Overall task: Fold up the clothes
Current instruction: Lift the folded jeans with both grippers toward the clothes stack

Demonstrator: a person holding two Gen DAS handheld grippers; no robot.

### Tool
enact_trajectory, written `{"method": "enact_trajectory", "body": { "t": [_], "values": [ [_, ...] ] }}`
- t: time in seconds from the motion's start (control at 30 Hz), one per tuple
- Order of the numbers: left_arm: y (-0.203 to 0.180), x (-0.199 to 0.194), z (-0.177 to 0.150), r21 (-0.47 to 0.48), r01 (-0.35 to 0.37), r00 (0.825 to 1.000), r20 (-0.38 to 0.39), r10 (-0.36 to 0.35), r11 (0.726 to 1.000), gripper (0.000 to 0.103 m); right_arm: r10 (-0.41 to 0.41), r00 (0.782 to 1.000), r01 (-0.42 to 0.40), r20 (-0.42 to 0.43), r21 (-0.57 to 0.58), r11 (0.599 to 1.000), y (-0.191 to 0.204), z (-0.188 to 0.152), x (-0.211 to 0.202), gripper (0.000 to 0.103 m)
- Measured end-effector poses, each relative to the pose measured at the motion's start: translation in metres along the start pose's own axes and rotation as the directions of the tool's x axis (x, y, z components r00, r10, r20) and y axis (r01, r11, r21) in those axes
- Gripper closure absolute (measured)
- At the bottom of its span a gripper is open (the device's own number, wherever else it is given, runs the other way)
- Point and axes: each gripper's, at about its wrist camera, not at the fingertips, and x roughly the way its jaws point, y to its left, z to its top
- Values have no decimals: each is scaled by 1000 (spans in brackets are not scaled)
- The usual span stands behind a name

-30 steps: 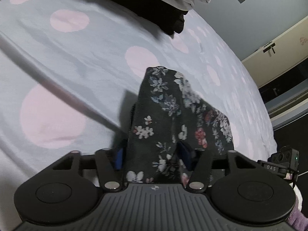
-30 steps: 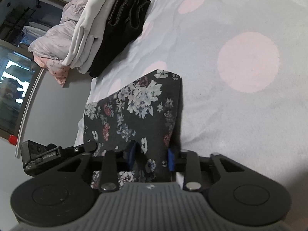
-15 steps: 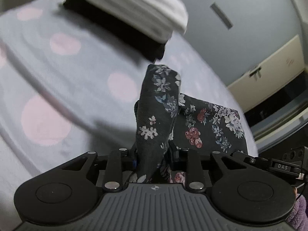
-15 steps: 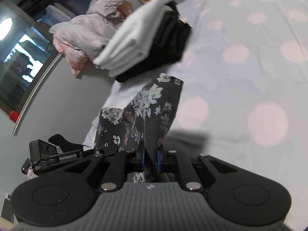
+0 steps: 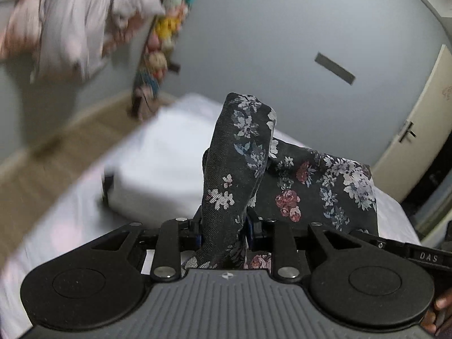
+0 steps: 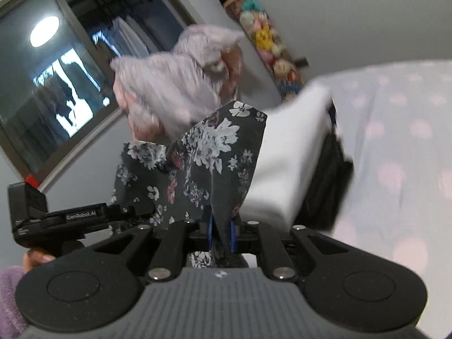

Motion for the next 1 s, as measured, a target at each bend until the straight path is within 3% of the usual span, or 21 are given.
{"method": "enact_trajectory", "body": {
  "t": [0.17, 0.3, 0.53, 0.73, 0.83, 0.9, 1.0],
  "values": [
    [-14, 38, 65, 86, -85, 994, 82, 78, 993, 72, 10, 994, -9, 107, -12, 1000, 0, 59, 41, 90],
    [-24, 77, 92, 152, -153, 985, 108, 137, 976, 73, -15, 990, 24, 139, -65, 998, -4, 88, 77, 89],
    [-20, 142, 92, 204, -200, 978, 101, 183, 958, 73, -115, 983, 138, 140, -174, 975, -22, 112, 137, 89],
    [-14, 169, 86, 193, -229, 970, 122, 208, 954, 73, -192, 972, 222, 138, -259, 940, -41, 112, 169, 88],
    [-13, 175, 87, 174, -269, 957, 161, 242, 947, 63, -240, 961, 271, 139, -286, 919, -46, 112, 179, 82],
    [-14, 173, 87, 161, -311, 940, 195, 279, 937, 43, -274, 951, 307, 145, -304, 902, -49, 111, 186, 69],
    [-13, 165, 85, 168, -330, 931, 222, 290, 929, 42, -321, 927, 368, 195, -310, 877, -54, 110, 183, 61]
  ]
}}
